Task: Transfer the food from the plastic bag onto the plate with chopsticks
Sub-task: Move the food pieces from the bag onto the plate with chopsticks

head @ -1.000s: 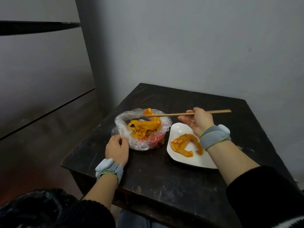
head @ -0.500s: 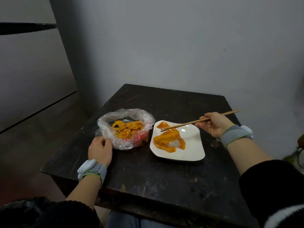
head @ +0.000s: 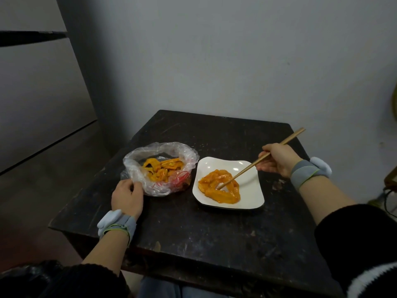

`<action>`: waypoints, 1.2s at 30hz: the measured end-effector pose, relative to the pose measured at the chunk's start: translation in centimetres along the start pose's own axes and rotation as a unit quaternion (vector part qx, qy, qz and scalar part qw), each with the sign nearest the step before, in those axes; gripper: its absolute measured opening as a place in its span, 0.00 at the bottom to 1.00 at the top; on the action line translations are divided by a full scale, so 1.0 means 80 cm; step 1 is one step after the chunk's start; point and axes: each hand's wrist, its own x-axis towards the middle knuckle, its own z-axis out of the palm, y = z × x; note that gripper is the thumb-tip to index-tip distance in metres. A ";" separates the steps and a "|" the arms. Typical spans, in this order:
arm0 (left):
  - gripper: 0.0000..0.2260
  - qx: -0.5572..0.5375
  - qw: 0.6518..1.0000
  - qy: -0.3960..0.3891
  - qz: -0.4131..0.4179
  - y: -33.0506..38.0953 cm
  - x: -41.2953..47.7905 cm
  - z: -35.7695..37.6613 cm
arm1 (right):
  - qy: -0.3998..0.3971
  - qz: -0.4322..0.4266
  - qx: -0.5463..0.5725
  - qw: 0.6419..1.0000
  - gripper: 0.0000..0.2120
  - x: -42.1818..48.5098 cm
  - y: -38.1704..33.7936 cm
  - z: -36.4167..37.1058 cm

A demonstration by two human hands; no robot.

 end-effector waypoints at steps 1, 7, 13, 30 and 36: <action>0.12 0.001 1.000 -0.001 -0.001 -0.001 0.000 -0.001 | 0.009 -0.010 -0.005 1.000 0.16 0.000 -0.001 0.001; 0.12 -0.005 1.000 -0.003 -0.008 -0.001 0.000 0.000 | 0.063 -0.077 -0.014 0.995 0.16 0.001 -0.011 0.012; 0.11 -0.016 1.000 -0.003 -0.009 -0.002 0.001 -0.003 | 0.112 -0.128 0.029 0.985 0.16 0.005 -0.034 0.022; 0.09 -0.047 0.999 0.008 0.000 -0.009 0.003 -0.003 | -0.054 -0.119 0.152 0.980 0.17 -0.007 -0.036 0.181; 0.09 -0.048 0.999 0.011 -0.006 -0.011 0.006 0.000 | -0.100 -0.097 0.184 0.973 0.12 0.003 -0.021 0.221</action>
